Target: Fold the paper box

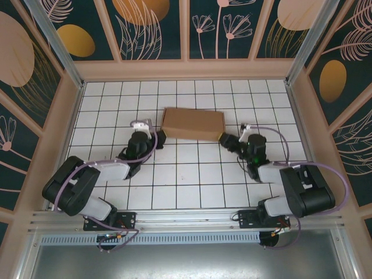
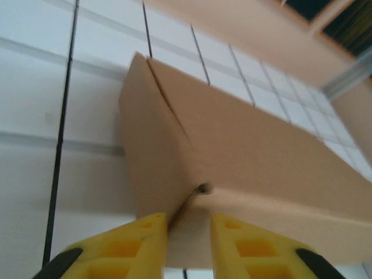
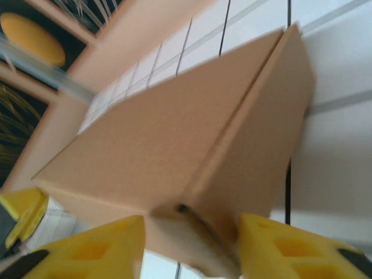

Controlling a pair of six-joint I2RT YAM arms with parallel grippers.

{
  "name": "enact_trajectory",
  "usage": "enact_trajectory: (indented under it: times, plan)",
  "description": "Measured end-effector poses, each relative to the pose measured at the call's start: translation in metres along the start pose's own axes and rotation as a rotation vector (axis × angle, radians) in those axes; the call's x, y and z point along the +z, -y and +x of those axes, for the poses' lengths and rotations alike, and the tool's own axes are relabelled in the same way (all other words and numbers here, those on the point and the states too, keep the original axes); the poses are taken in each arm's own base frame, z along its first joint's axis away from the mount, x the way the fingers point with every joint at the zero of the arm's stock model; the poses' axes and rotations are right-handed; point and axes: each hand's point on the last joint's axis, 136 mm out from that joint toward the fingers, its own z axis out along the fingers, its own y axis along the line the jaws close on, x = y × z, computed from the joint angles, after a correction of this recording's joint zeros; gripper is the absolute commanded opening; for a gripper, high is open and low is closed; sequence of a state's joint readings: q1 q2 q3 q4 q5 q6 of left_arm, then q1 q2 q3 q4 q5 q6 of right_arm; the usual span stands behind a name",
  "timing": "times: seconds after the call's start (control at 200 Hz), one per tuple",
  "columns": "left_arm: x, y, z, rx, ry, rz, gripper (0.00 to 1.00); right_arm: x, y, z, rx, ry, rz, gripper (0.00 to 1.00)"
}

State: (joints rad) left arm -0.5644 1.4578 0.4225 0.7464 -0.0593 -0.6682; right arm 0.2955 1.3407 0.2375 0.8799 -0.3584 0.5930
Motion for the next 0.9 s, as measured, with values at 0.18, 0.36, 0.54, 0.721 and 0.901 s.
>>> enact_trajectory:
  times: [0.18, 0.36, 0.54, 0.721, 0.901]
  plan:
    - [-0.038, 0.011, -0.014, 0.014, 0.054, 0.015, 0.66, -0.03, -0.034, -0.034, -0.097, 0.169, -0.039, 0.67]
    - [-0.027, 0.016, -0.064, 0.063, 0.126, -0.058, 0.63, -0.007, -0.022, -0.059, -0.105, 0.138, 0.097, 0.63]
    - [0.035, -0.004, -0.071, 0.079, 0.022, -0.12, 0.6, 0.041, 0.016, -0.041, -0.022, -0.049, 0.235, 0.58]
    - [0.065, -0.021, -0.023, 0.06, -0.148, -0.119, 0.49, 0.053, 0.049, -0.003, 0.053, -0.203, 0.333, 0.46]
    - [0.076, -0.028, -0.018, 0.017, -0.153, -0.117, 0.38, 0.084, 0.05, -0.02, 0.046, -0.22, 0.328, 0.34]
